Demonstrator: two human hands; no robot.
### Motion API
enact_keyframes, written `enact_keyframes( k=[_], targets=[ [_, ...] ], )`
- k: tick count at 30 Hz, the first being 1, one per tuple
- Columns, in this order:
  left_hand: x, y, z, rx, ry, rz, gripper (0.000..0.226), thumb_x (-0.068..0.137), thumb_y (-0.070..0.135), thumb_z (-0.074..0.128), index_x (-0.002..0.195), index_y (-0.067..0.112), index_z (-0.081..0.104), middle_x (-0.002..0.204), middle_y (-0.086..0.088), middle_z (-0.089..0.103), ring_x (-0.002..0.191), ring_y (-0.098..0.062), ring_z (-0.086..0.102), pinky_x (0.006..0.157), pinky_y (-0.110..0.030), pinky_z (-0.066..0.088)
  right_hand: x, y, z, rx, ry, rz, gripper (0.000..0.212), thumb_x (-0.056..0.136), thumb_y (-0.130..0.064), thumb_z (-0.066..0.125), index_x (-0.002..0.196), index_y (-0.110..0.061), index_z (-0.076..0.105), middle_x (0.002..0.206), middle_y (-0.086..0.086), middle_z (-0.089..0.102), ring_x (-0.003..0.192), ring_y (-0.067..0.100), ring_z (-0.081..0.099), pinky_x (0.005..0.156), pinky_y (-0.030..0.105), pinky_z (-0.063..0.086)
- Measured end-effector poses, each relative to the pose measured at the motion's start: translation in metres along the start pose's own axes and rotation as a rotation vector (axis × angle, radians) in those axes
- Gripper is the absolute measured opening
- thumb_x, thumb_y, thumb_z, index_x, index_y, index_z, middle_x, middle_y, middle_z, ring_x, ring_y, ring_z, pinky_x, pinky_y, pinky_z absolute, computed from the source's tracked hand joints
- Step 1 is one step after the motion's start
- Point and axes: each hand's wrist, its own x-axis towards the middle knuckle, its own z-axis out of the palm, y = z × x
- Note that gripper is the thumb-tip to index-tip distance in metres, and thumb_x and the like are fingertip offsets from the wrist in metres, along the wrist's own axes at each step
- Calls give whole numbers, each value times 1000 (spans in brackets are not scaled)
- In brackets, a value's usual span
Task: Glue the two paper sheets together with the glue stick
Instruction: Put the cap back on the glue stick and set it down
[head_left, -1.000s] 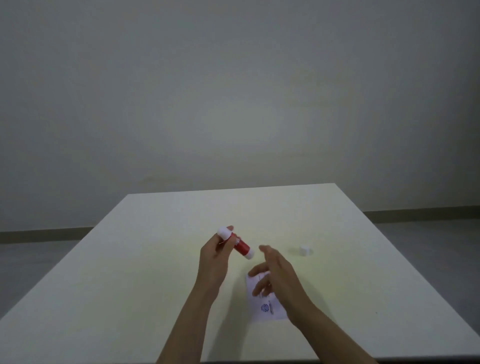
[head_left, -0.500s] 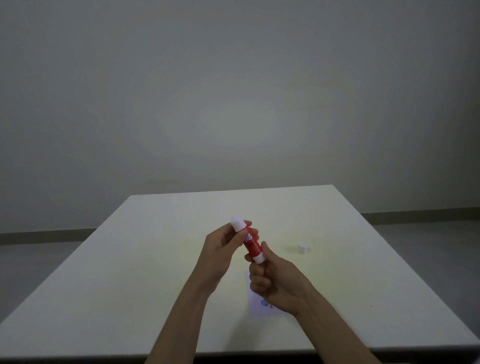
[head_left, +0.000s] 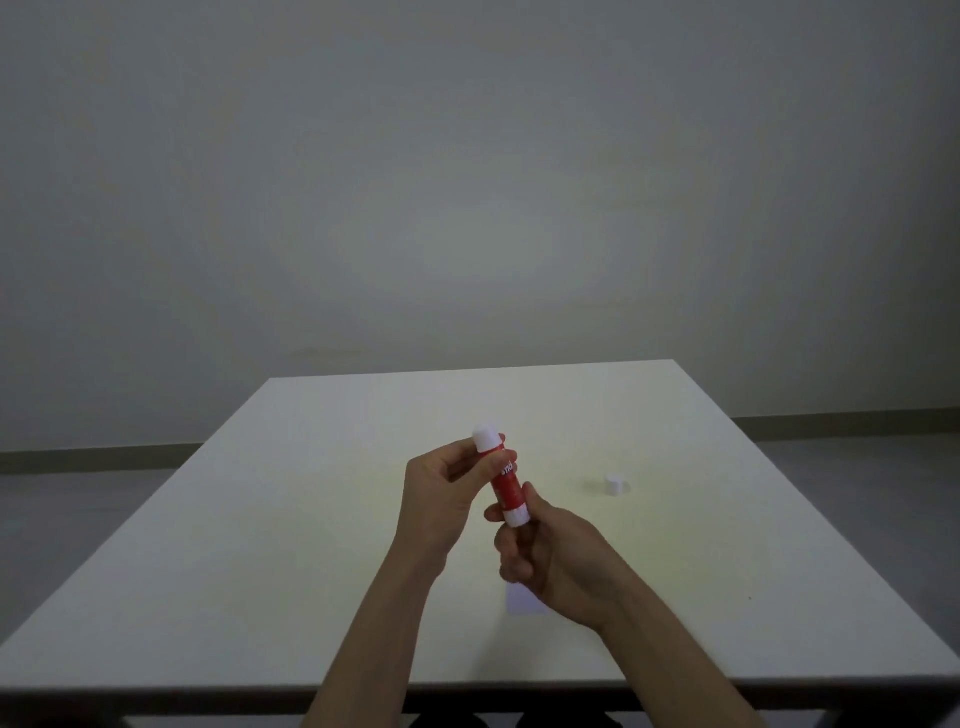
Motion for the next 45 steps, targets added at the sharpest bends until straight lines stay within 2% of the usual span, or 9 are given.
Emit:
enact_keyframes(
  k=[3, 9, 14, 17, 24, 27, 31, 37, 45],
  targets=[
    [-1, 4, 2, -22, 17, 12, 10, 72, 20, 74, 77, 28, 77, 84, 6, 78, 84, -11, 73, 70, -11, 52, 3, 5, 1, 50, 91, -149, 27, 94, -25, 47, 88, -3, 61, 56, 4, 59, 50, 17, 50, 49, 20, 46],
    [-4, -4, 9, 39, 84, 15, 16, 76, 21, 72, 76, 37, 72, 75, 21, 75, 79, -1, 71, 65, -5, 50, 13, 31, -10, -1305, 747, -1085, 31, 62, -19, 85, 78, -11, 59, 67, 3, 68, 55, 18, 59, 58, 23, 49],
    [-5, -6, 3, -3, 63, -10, 10, 75, 16, 73, 81, 23, 77, 81, 8, 78, 81, -5, 72, 66, -6, 49, -1, 9, 0, -308, 95, -97, 46, 94, -47, 35, 113, -10, 54, 70, 8, 71, 51, 16, 59, 52, 20, 49],
    [-6, -7, 2, -6, 44, -9, 9, 75, 16, 73, 79, 23, 77, 79, 9, 78, 79, -4, 72, 65, -6, 49, -1, 7, -8, -54, -21, -61, 40, 97, -32, 34, 103, 0, 58, 57, 5, 63, 47, 16, 53, 50, 22, 48],
    [-7, -13, 14, 41, 129, 36, 13, 76, 20, 73, 80, 32, 74, 76, 24, 74, 81, 5, 70, 65, 1, 46, 16, 29, -14, -1100, 698, -990, 23, 71, -14, 78, 83, -12, 58, 74, 0, 68, 64, 11, 62, 65, 5, 42],
    [-7, -15, 15, 44, 258, 48, 16, 76, 23, 74, 71, 38, 72, 70, 25, 73, 75, 9, 67, 62, 2, 44, 27, 11, -31, -1534, 599, -1346, 27, 77, -30, 72, 84, -12, 55, 69, 5, 68, 59, 20, 60, 68, 21, 39],
    [-1, -19, -1, 30, 338, 24, 8, 81, 27, 69, 76, 32, 72, 64, 21, 71, 72, 0, 66, 69, -11, 47, 45, -25, -65, -1829, 447, -1065, 60, 77, -58, 58, 119, -17, 48, 112, 9, 63, 89, 26, 63, 74, 34, 49],
    [-9, -29, -17, 242, 188, -9, 32, 86, 33, 63, 116, 42, 61, 92, 29, 63, 84, 20, 58, 71, -10, 43, 65, -41, -143, -2069, 662, -123, 55, 96, -29, 41, 146, -30, 17, 149, 10, 29, 116, 33, 46, 95, 39, 44],
    [-17, -35, -21, 445, 118, 31, 31, 84, 19, 66, 100, 46, 61, 90, 18, 67, 81, 11, 59, 69, -2, 44, 42, -40, -98, -1178, 446, -383, 21, 82, -7, 66, 103, -12, 66, 97, 13, 69, 71, 16, 66, 64, 16, 49]
  ],
)
